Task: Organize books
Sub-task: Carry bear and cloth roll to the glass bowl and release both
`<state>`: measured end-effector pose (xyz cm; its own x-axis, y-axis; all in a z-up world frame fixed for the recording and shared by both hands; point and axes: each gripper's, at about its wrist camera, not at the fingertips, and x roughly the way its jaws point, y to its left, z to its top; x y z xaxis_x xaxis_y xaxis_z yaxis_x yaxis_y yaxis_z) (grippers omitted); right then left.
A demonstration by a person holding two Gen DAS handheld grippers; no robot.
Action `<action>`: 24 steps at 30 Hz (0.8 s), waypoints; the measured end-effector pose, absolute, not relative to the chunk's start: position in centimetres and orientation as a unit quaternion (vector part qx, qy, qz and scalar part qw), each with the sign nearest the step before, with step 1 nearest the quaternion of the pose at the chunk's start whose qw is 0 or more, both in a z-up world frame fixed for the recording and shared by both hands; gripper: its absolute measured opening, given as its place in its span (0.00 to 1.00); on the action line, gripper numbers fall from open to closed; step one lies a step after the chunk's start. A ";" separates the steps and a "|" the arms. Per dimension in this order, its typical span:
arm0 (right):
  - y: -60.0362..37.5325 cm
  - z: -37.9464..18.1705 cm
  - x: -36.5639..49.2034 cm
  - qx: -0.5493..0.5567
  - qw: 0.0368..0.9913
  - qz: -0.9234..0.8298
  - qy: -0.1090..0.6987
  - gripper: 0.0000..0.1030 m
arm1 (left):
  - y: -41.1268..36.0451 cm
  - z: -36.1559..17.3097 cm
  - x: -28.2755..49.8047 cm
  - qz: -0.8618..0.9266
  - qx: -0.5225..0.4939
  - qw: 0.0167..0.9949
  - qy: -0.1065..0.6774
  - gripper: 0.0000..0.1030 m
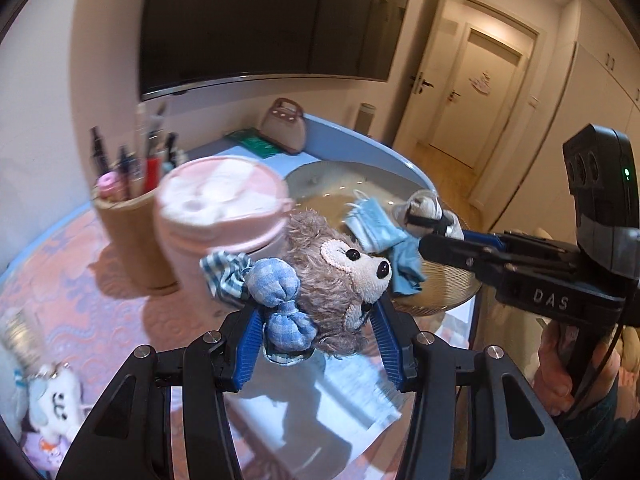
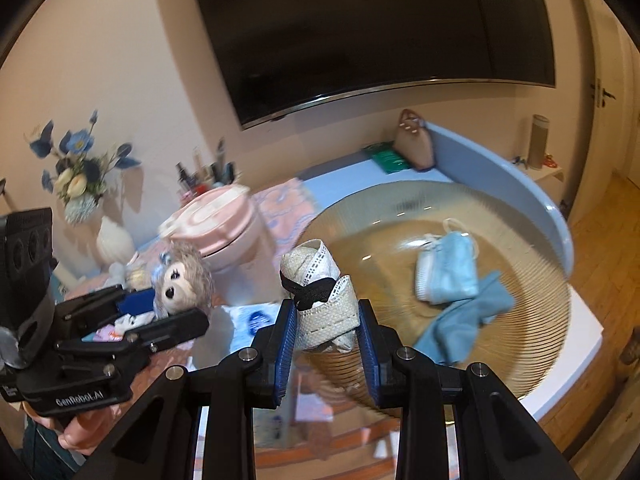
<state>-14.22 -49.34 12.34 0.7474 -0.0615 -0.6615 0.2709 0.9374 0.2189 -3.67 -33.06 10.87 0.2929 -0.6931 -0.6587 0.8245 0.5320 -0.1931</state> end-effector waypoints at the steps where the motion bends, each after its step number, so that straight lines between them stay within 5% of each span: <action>1: -49.9 12.4 -14.3 0.154 0.923 -0.095 0.341 0.28 | -33.4 11.0 -3.8 -0.477 0.094 0.798 0.357 0.46; 19: -58.0 11.3 -13.5 0.212 0.896 -0.172 0.351 0.31 | -43.0 12.5 -3.7 -0.520 0.111 0.771 0.349 0.47; 22: -59.0 10.7 -13.5 0.226 0.888 -0.179 0.358 0.58 | -43.2 12.6 -3.5 -0.519 0.102 0.771 0.356 0.63; 24: -59.3 10.6 -14.0 0.226 0.889 -0.187 0.352 0.58 | -43.0 12.7 -3.2 -0.523 0.089 0.767 0.361 0.74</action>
<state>-14.01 -59.28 10.64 0.6825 -0.1738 -0.7099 0.4915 0.8280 0.2699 -3.17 -43.00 12.66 0.1919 -0.7379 -0.6470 0.8663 0.4372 -0.2416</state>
